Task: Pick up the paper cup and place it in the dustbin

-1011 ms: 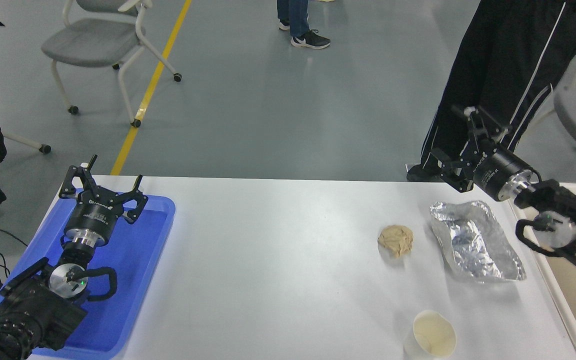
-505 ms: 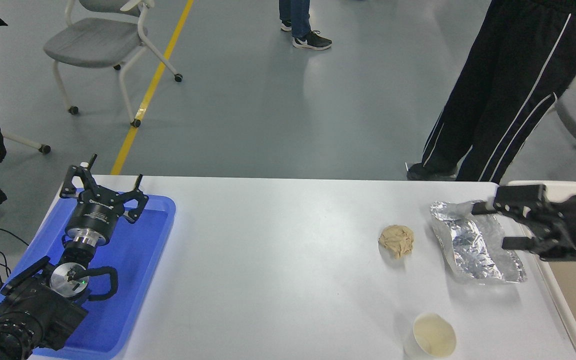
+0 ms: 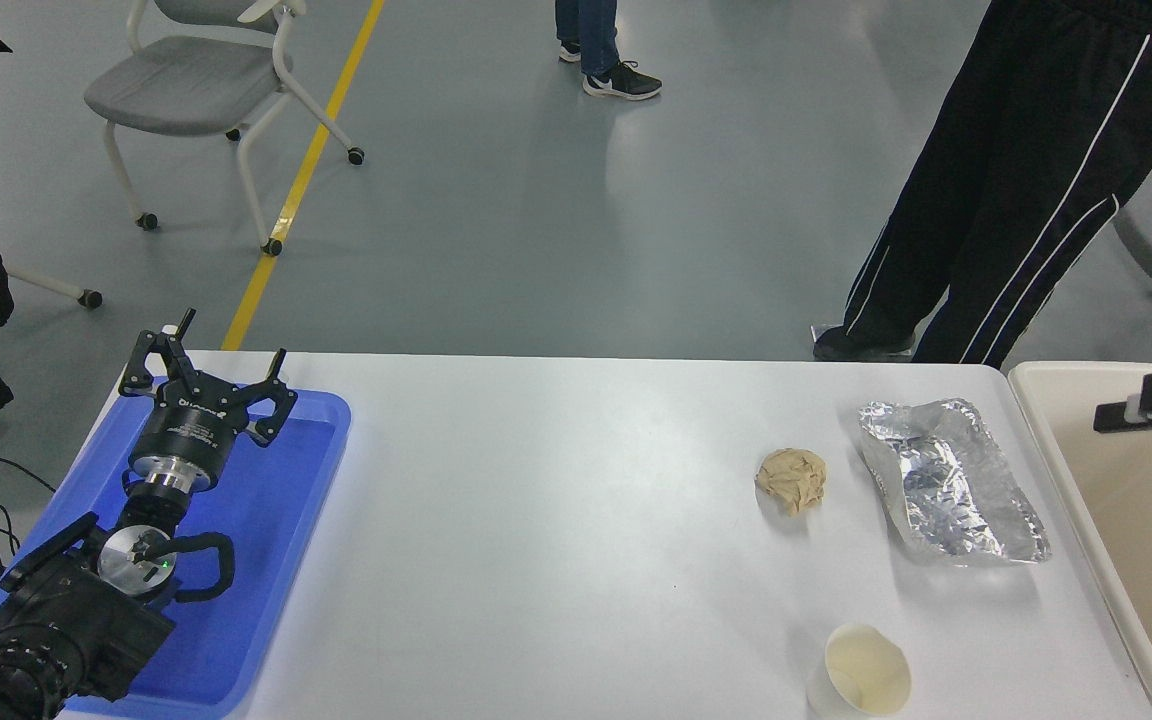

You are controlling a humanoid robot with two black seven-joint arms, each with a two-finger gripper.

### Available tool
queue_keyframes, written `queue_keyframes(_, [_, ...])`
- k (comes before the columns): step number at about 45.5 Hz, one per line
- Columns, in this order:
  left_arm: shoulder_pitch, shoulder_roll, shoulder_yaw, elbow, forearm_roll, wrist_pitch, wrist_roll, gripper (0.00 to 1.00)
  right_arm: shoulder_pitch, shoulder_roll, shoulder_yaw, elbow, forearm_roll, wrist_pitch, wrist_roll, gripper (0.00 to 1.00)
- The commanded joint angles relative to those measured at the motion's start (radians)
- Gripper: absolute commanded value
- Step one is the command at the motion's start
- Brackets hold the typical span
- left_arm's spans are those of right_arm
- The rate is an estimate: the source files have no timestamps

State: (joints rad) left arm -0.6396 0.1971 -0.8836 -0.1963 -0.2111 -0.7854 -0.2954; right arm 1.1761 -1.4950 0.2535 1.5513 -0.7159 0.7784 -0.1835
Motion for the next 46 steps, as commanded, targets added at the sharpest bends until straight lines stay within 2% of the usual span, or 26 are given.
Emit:
queue_keyframes(1, [0.001, 0.002, 0.0, 0.001, -0.001, 0.0, -0.002, 1.0, 0.025, 0.087, 0.064, -0.118, -0.001, 0.007, -0.011, 1.0])
queue_keyframes(7, [0.0, -0.002, 0.0, 0.001, 0.001, 0.0, 0.001, 1.0, 0.033, 0.199, -0.051, -0.26, 0.062, 0.007, -0.005, 0.99])
queue_keyframes(16, [0.0, -0.002, 0.0, -0.002, 0.001, 0.0, 0.001, 1.0, 0.175, 0.308, -0.319, -0.324, 0.193, 0.002, -0.005, 1.0])
queue_keyframes(21, [0.0, -0.001, 0.0, 0.001, -0.001, 0.0, -0.001, 1.0, 0.382, 0.421, -0.618, -0.413, 0.344, -0.017, -0.004, 1.0])
queue_keyframes(25, [0.0, -0.001, 0.0, 0.001, -0.001, 0.0, -0.001, 1.0, 0.577, 0.591, -0.96, -0.513, 0.551, -0.021, 0.004, 1.0])
queue_keyframes(29, [0.0, -0.001, 0.0, 0.001, -0.001, 0.0, -0.001, 1.0, 0.733, 0.644, -1.174, -0.498, 0.711, -0.016, 0.007, 1.0])
queue_keyframes(38, [0.0, 0.001, 0.0, 0.001, -0.001, 0.0, -0.001, 1.0, 0.89, 0.711, -1.253, -0.416, 0.725, 0.007, 0.004, 1.0])
queue_keyframes(46, [0.0, 0.001, 0.0, 0.001, -0.001, 0.0, -0.001, 1.0, 1.128, 0.774, -1.448, -0.176, 0.705, 0.007, 0.006, 1.0])
